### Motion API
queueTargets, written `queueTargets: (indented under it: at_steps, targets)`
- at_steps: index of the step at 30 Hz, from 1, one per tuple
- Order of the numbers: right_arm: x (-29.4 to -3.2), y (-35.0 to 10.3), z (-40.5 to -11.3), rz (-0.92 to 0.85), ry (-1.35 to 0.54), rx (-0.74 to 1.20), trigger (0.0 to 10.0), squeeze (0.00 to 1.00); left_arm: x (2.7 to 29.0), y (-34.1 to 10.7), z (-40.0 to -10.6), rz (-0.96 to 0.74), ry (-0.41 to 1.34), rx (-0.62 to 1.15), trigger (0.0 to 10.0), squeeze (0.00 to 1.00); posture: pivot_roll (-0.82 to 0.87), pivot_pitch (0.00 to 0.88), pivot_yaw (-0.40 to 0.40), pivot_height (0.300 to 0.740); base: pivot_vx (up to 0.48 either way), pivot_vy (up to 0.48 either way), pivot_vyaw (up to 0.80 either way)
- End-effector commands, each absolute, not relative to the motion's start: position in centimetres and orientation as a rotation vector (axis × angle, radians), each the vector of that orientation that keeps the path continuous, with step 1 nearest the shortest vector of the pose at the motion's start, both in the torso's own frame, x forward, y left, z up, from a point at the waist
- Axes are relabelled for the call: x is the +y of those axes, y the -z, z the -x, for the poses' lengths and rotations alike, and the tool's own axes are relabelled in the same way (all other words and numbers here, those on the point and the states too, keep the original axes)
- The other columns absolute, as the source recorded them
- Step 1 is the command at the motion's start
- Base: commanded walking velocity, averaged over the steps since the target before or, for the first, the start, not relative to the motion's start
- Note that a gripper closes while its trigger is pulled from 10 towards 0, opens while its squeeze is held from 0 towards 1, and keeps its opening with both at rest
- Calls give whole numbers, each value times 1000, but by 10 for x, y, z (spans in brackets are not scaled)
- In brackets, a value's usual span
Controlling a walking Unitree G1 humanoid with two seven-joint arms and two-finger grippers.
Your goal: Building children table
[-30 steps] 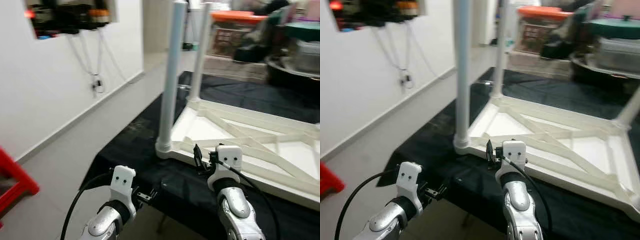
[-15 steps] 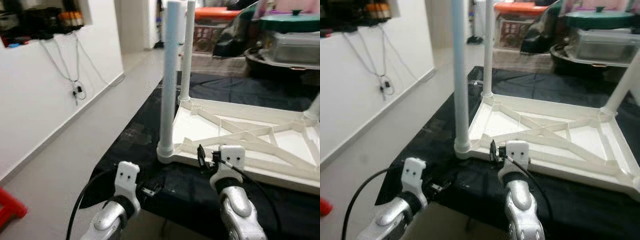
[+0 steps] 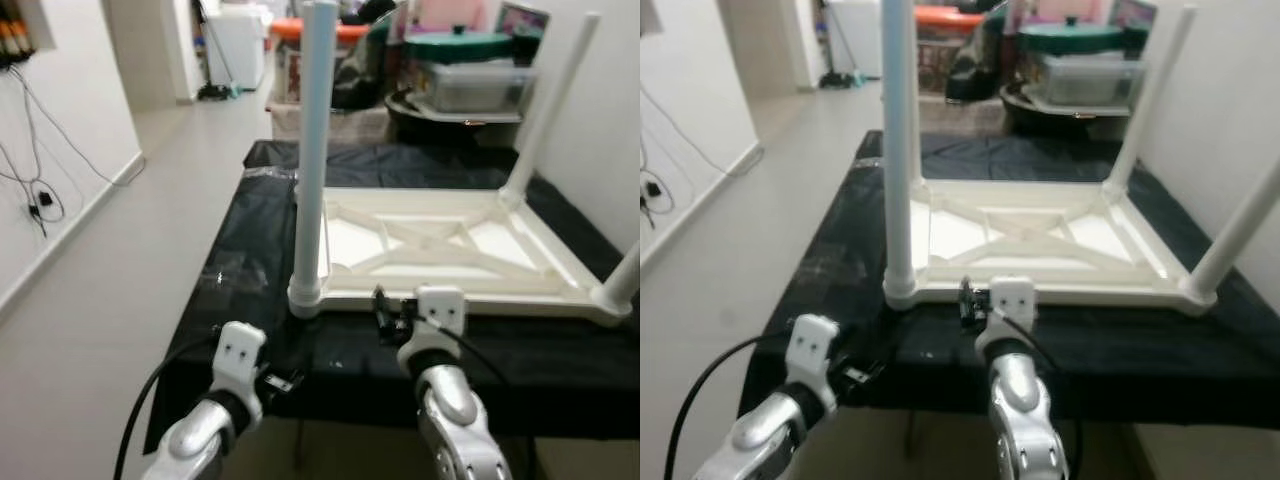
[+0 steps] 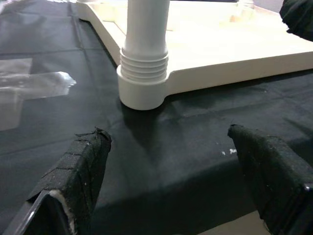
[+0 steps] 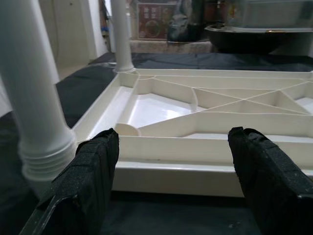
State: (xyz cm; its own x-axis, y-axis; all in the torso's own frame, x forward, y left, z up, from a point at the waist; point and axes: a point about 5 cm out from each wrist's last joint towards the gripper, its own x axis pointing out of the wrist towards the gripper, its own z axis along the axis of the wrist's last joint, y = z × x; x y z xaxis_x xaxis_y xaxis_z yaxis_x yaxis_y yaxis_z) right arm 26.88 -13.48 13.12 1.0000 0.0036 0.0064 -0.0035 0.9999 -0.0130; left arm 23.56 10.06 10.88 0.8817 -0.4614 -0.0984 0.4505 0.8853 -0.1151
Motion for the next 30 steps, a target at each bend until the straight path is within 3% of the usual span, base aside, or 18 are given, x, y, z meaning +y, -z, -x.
queueTargets:
  at_steps: [1, 8, 15, 24, 27, 30]
  targets:
    - [-137, -126, -270, -6, -10, 26, 10000, 0, 99, -110, -236, 82, 475, 118, 10000, 0, 144, 0, -10, 740, 0, 0, 0]
    - [-130, -122, -272, -2, -88, 48, 10000, 0, 106, -109, -240, 125, 394, 118, 10000, 0, 146, 0, -15, 740, 0, -35, 0]
    - [-127, -123, -273, 34, -106, 37, 10000, 0, 108, -109, -241, 152, 379, 126, 10000, 0, 144, 0, -18, 740, 0, 0, 766]
    - [-135, -125, -280, 13, -93, 36, 10000, 0, 107, -109, -241, 151, 373, 123, 10000, 0, 146, 0, -22, 740, 0, 0, 0]
    - [-138, -125, -291, 2, -229, 51, 10000, 0, 106, -111, -240, 157, 366, 120, 10000, 0, 148, 0, -24, 740, 0, 0, 0]
    - [-146, -129, -304, 214, -336, 36, 10000, 0, 106, -112, -239, 165, 363, 120, 10000, 0, 147, 0, -23, 740, 0, 0, 0]
